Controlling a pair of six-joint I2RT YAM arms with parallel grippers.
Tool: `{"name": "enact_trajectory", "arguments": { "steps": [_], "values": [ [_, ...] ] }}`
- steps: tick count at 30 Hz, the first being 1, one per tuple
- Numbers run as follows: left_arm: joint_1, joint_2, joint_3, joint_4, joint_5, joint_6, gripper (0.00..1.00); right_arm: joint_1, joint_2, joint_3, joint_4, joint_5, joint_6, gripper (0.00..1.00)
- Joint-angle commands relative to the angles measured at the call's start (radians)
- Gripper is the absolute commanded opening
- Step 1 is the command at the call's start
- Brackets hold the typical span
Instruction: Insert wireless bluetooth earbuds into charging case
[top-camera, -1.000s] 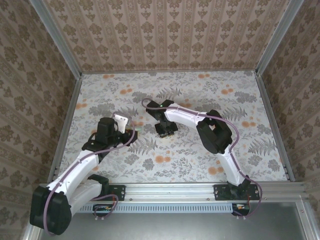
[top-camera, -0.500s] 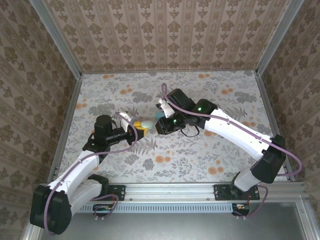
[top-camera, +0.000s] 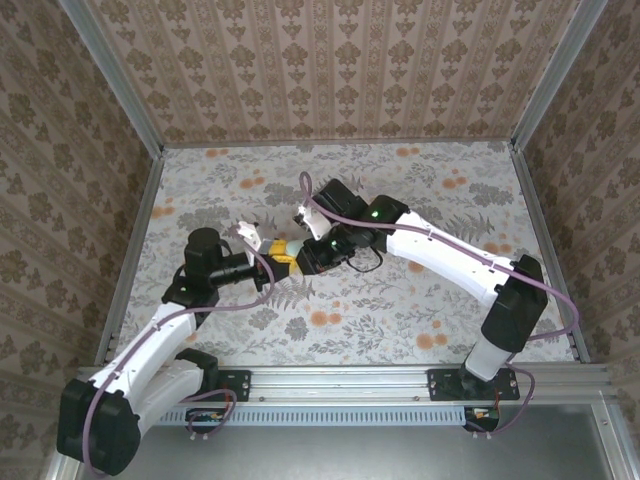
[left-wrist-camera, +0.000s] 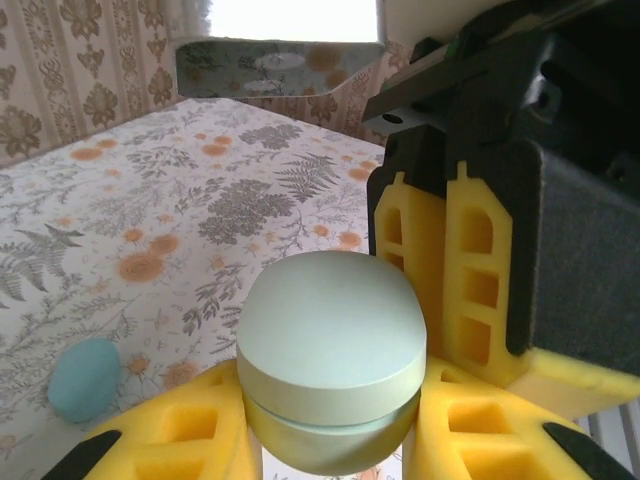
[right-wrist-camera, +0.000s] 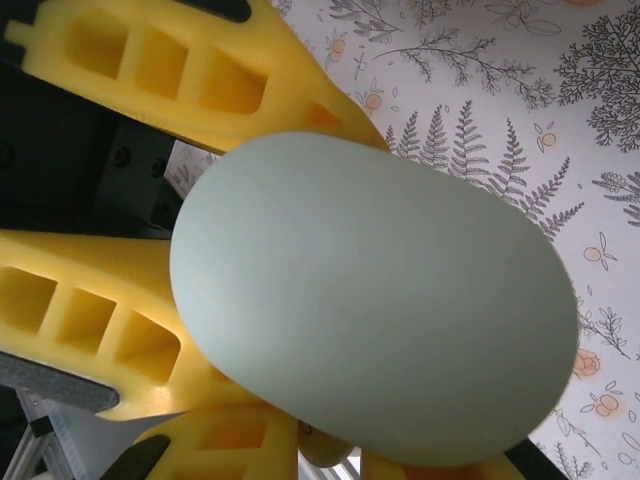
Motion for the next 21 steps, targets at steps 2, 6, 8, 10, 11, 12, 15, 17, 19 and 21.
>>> {"name": "enact_trajectory", "arguments": {
  "steps": [2, 6, 8, 10, 11, 12, 15, 17, 19, 21],
  "values": [
    [-0.024, -0.04, 0.032, -0.054, 0.079, 0.069, 0.0, -0.037, 0.032, 0.127, -0.044, 0.011, -0.063, 0.17],
    [-0.025, -0.043, 0.035, -0.056, 0.07, 0.082, 0.0, -0.053, 0.028, 0.148, -0.06, 0.017, -0.073, 0.17],
    [-0.026, -0.042, 0.028, -0.04, 0.063, 0.079, 0.0, -0.059, 0.021, 0.147, -0.058, 0.016, -0.072, 0.17],
    [-0.027, -0.037, 0.028, -0.037, 0.064, 0.079, 0.0, -0.06, 0.014, 0.146, -0.055, 0.014, -0.07, 0.17],
    [-0.027, -0.034, 0.028, -0.037, 0.067, 0.078, 0.0, -0.061, 0.009, 0.146, -0.054, 0.014, -0.07, 0.17],
    [-0.027, -0.031, 0.03, -0.038, 0.069, 0.077, 0.0, -0.061, 0.008, 0.145, -0.053, 0.014, -0.07, 0.17],
    [-0.029, -0.028, 0.032, -0.038, 0.078, 0.073, 0.0, -0.062, -0.004, 0.141, -0.044, 0.016, -0.063, 0.17],
    [-0.032, -0.03, 0.03, -0.038, 0.081, 0.071, 0.0, -0.062, -0.011, 0.139, -0.034, 0.016, -0.057, 0.17],
    [-0.035, -0.031, 0.028, -0.038, 0.086, 0.068, 0.0, -0.063, -0.015, 0.139, -0.026, 0.014, -0.051, 0.16],
    [-0.038, -0.034, 0.026, -0.039, 0.087, 0.068, 0.0, -0.065, -0.018, 0.145, -0.02, 0.009, -0.046, 0.16]
  ]
}}
